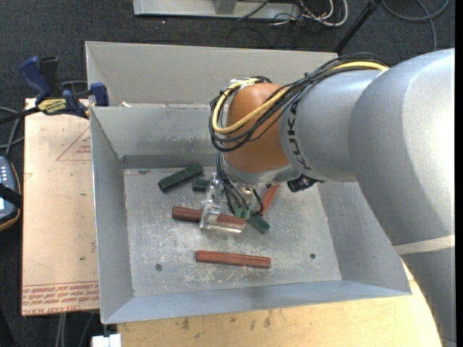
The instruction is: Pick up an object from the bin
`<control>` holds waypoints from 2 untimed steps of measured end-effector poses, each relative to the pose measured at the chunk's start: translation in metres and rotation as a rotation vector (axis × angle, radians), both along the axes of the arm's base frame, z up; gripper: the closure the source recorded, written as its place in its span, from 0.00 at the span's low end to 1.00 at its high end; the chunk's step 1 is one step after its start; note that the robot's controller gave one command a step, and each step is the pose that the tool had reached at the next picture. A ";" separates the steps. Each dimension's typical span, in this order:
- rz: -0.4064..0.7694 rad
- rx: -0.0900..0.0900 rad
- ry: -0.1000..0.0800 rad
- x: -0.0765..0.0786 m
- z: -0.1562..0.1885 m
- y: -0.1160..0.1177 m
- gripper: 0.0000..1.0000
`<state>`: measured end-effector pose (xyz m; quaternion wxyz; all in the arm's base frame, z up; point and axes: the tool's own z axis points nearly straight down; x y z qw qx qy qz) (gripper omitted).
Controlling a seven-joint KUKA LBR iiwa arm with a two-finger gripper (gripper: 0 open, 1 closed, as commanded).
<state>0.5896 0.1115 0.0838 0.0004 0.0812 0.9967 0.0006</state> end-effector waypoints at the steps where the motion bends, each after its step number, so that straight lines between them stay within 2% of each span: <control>1: -0.028 0.000 0.001 0.009 0.042 0.004 1.00; 2: 0.012 0.000 -0.001 -0.015 0.161 0.014 1.00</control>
Offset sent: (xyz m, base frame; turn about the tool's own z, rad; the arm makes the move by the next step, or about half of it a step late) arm -0.0160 0.0136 0.1613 -0.0128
